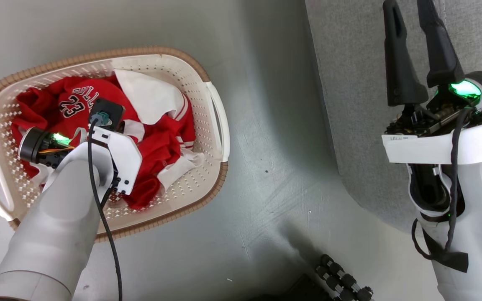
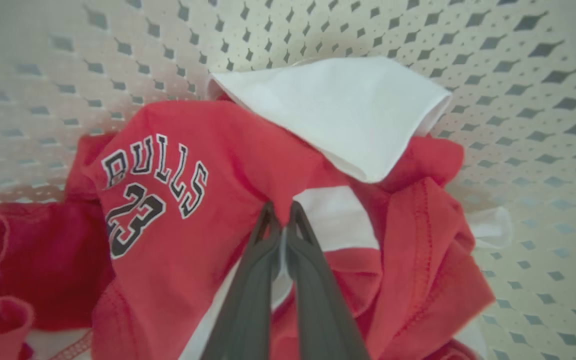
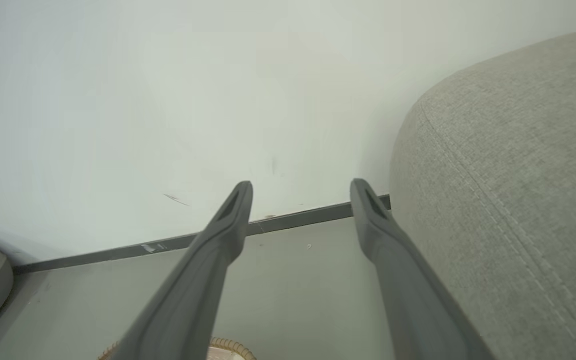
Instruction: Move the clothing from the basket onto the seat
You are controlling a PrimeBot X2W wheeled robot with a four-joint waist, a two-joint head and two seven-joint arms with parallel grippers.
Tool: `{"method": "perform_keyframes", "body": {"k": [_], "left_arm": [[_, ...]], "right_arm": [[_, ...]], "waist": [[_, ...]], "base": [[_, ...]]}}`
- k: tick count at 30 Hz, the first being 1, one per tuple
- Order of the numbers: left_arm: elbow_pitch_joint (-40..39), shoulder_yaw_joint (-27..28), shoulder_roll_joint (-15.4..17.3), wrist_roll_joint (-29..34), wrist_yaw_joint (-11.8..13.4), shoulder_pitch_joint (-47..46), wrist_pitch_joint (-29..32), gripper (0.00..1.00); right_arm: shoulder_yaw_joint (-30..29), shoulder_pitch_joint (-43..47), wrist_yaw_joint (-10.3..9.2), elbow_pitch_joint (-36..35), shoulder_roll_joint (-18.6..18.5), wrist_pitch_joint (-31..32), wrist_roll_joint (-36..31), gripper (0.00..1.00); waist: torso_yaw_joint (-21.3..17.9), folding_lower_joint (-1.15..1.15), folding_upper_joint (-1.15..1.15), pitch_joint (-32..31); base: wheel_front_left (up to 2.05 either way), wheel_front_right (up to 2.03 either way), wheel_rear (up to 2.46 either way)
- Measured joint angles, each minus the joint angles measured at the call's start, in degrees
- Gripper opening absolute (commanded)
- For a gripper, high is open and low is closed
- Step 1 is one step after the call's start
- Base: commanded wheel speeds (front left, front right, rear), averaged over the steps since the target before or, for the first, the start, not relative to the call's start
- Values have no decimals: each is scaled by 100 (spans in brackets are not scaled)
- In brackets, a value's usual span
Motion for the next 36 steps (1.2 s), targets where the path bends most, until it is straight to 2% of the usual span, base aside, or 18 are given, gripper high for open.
{"method": "perform_keyframes", "body": {"k": [8, 23, 36], "left_arm": [[-127, -12, -52, -169, -271, 42, -593, 0], [-322, -8, -169, -431, -477, 388, -1515, 0], [-633, -23, -266, -808, -552, 866, -1742, 0]], "right_arm": [[-78, -38, 0, 45, -1, 0, -159, 100], [-81, -13, 0, 231, -4, 0, -431, 100], [29, 225, 0, 444, -10, -1, -620, 100]], "waist": [[140, 0, 0, -337], [387, 0, 0, -1105], [615, 0, 0, -1912]], "base": [[0, 0, 0], [0, 0, 0], [0, 0, 0]]}}
